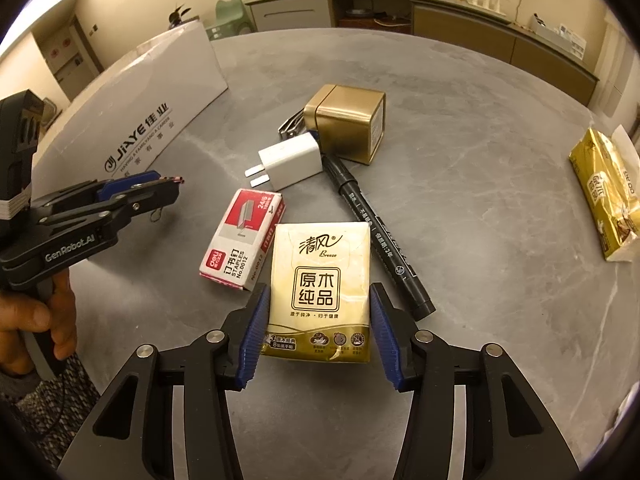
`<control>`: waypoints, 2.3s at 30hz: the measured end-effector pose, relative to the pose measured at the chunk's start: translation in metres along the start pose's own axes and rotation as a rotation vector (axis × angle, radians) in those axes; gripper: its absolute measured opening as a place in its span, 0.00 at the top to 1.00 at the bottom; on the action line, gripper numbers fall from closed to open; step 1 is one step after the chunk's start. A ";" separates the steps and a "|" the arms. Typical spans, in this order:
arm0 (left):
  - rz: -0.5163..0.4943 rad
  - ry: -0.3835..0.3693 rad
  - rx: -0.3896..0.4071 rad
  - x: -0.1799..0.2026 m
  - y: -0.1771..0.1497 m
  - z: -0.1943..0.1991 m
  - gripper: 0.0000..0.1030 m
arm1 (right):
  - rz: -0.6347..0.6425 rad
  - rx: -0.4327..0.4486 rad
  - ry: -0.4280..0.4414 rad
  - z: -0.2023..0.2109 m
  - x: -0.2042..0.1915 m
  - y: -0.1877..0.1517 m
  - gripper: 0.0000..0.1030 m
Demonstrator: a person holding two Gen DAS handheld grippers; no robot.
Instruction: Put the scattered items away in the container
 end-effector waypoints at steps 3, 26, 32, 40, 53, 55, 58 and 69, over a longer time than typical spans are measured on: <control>-0.002 -0.007 0.010 0.001 0.002 0.006 0.65 | -0.008 0.011 0.008 0.003 -0.001 0.000 0.50; -0.007 -0.070 0.103 -0.002 0.011 0.074 0.65 | -0.055 0.135 0.082 0.045 -0.026 -0.007 0.50; 0.003 -0.085 0.129 -0.007 0.011 0.094 0.65 | -0.047 0.158 0.094 0.055 -0.039 -0.005 0.50; 0.016 -0.104 0.154 -0.015 0.012 0.111 0.65 | -0.029 0.173 0.115 0.064 -0.059 -0.003 0.50; 0.060 -0.121 0.191 -0.040 0.013 0.131 0.65 | 0.045 0.192 0.135 0.077 -0.101 0.019 0.50; 0.069 -0.125 0.197 -0.045 0.013 0.134 0.65 | 0.059 0.192 0.136 0.077 -0.108 0.022 0.50; 0.084 -0.128 0.207 -0.053 0.014 0.138 0.65 | 0.080 0.189 0.139 0.077 -0.119 0.027 0.50; 0.147 -0.126 0.243 -0.091 0.015 0.156 0.65 | 0.155 0.194 0.150 0.080 -0.157 0.047 0.50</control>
Point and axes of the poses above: each gripper's, at about its wrist camera, not at the fingertips, and z roughly against the way its jaws point, x to its right, y to its top, the point moved 1 cm from there along -z, roughly the way its jaws point, and after that the axes turned 9 degrees about y, right-handed, at the moved point
